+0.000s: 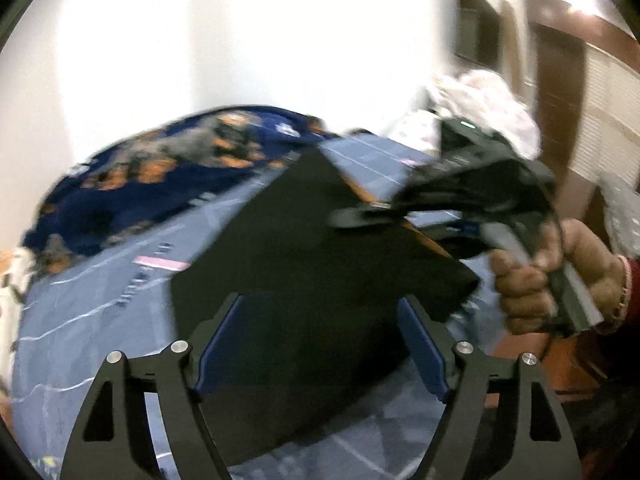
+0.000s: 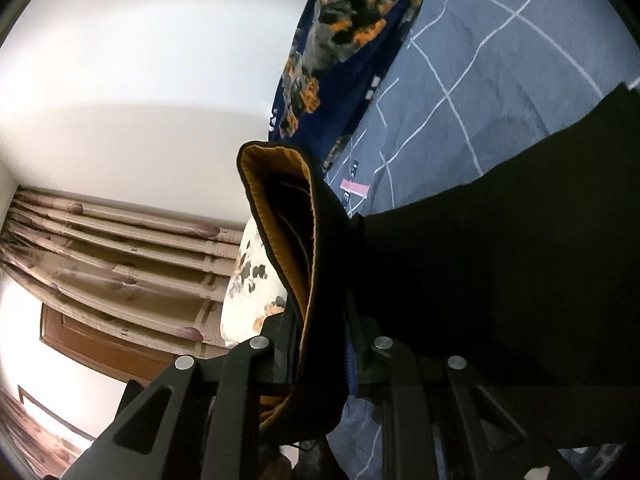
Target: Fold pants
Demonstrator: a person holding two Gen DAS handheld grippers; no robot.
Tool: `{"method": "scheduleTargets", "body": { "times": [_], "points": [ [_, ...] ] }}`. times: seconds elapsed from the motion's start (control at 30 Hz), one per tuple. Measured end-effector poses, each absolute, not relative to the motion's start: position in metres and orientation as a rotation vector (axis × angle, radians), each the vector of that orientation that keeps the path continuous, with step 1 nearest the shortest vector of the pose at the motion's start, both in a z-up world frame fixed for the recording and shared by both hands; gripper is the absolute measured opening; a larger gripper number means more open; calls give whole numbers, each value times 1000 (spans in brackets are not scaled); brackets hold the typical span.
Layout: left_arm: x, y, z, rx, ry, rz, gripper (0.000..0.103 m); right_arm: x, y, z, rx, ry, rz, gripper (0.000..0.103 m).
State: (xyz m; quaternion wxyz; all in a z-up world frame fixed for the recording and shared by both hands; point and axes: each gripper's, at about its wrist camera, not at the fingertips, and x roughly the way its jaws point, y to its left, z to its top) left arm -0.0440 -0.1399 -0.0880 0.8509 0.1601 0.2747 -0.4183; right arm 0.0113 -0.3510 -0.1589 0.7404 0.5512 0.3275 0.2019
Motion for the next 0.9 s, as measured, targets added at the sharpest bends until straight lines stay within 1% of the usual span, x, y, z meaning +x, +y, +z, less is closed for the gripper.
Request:
{"method": "scheduleTargets", "body": {
  "times": [0.07, 0.27, 0.4, 0.57, 0.7, 0.9],
  "points": [
    [-36, -130, -85, 317, 569, -840, 78, 7, -362, -157, 1203, 705, 427, 16],
    [-3, -106, -86, 216, 628, -784, 78, -6, -395, -166, 1235, 680, 356, 16],
    [7, -98, -91, 219, 631, -742, 78, -15, -416, -166, 1251, 645, 322, 16],
    [11, -95, -111, 233, 680, -710, 78, -31, -438, -176, 1281, 610, 283, 16],
    [14, -98, -124, 248, 718, -703, 78, -40, -447, -192, 1327, 609, 273, 16],
    [12, -104, -131, 276, 729, -709, 78, -44, -455, -208, 1355, 625, 251, 16]
  ]
}}
